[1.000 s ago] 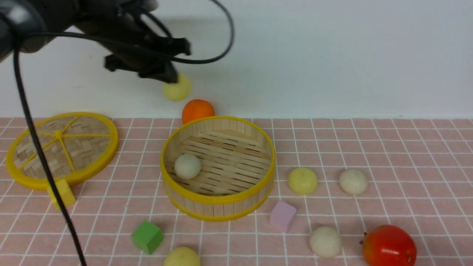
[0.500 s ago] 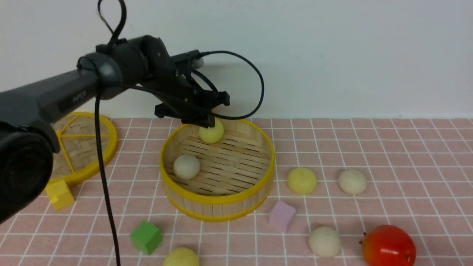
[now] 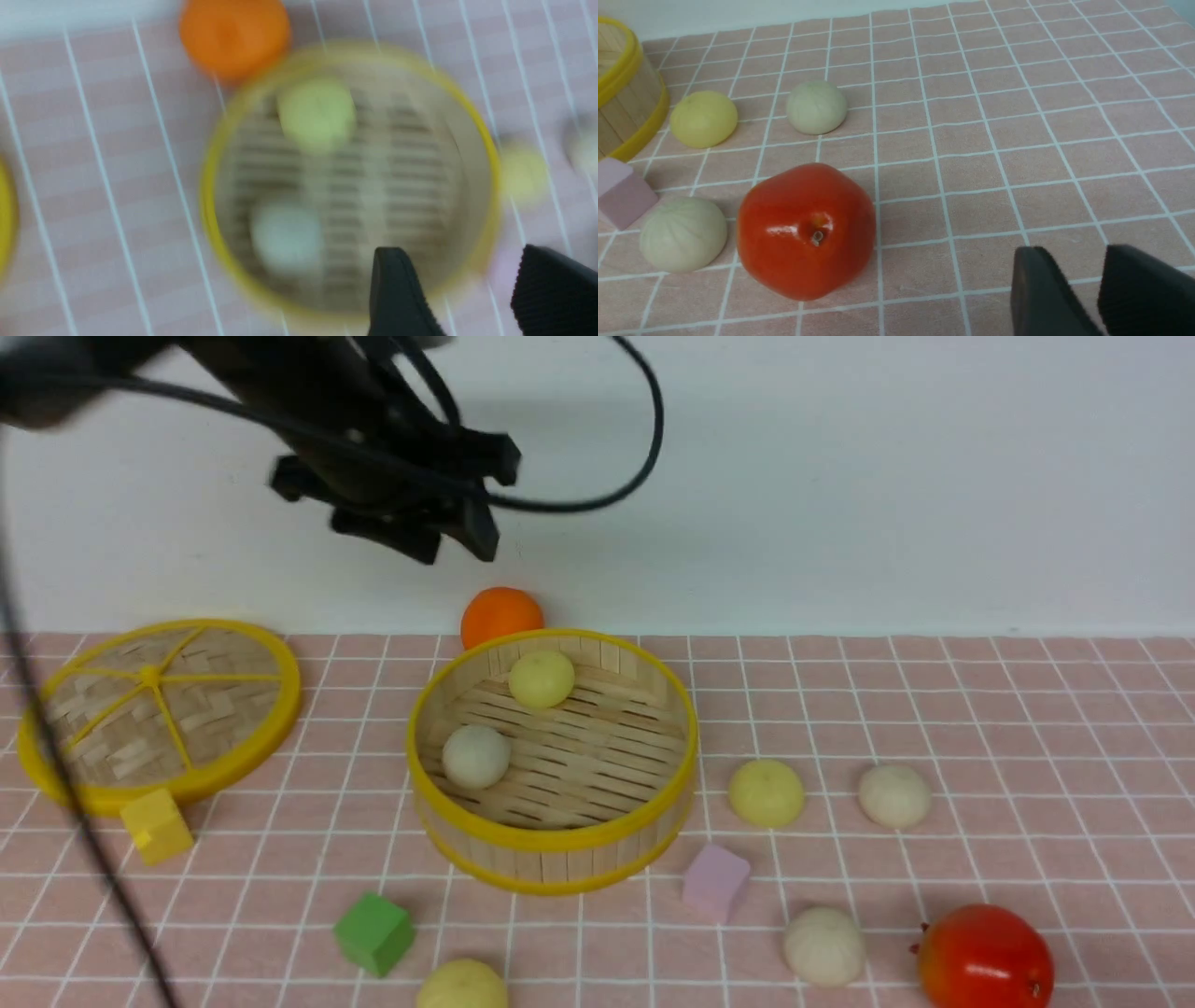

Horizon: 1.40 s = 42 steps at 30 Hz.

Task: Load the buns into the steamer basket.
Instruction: Use the left arm to grab a steamed stuffed bun

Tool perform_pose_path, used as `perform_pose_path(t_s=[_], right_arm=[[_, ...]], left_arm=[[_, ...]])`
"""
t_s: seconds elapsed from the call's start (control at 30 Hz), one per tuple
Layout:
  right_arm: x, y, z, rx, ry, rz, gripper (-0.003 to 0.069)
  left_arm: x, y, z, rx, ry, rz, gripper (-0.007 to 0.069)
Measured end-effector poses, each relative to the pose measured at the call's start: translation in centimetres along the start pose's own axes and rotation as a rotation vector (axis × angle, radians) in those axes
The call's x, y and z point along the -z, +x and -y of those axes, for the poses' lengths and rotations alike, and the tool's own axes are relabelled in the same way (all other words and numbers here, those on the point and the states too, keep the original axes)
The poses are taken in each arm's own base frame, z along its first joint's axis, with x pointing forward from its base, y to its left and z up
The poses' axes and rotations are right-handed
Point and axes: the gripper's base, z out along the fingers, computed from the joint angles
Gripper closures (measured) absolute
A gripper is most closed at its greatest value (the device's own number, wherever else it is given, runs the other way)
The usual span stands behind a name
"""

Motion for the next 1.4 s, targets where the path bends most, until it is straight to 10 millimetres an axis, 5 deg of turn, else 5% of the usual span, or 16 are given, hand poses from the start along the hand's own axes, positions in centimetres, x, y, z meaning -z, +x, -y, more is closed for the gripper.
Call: perform_pose_path(t_s=[0.13,0.2,0.27,0.5,0.67,0.93,1.27,1.4], right_arm=[[0.0,0.0,0.0,0.0,0.0,0.0,0.0419],[0.0,0.0,0.0,0.0,0.0,0.0,0.0419],[0.0,0.0,0.0,0.0,0.0,0.0,0.0419],[0.0,0.0,0.0,0.0,0.0,0.0,0.0419],[0.0,0.0,0.0,0.0,0.0,0.0,0.0419],[0.0,0.0,0.0,0.0,0.0,0.0,0.0419],[0.0,0.0,0.0,0.0,0.0,0.0,0.0419],[0.0,0.0,0.0,0.0,0.0,0.0,0.0419]], left_arm=[[-0.1,3.8,-0.3,0.032,0.027,-0.133,0.0256],[-1.1,8.5,-1.0,0.094,0.059,-0.219,0.0276],[-1.7,11.3,-1.2,0.116,0.067,-0.233,0.0287],[-5.4,17.2,-0.7,0.06,0.018,-0.29,0.0308],[-9.3,17.9,-0.3,0.011,-0.091,-0.285,0.0309],[-12.6,18.2,-1.1,0.026,-0.135,-0.292,0.0309],[-12.8,18.1,-1.1,0.022,-0.132,-0.28,0.0344],[-12.7,18.2,-1.1,0.008,-0.133,-0.294,0.0494]])
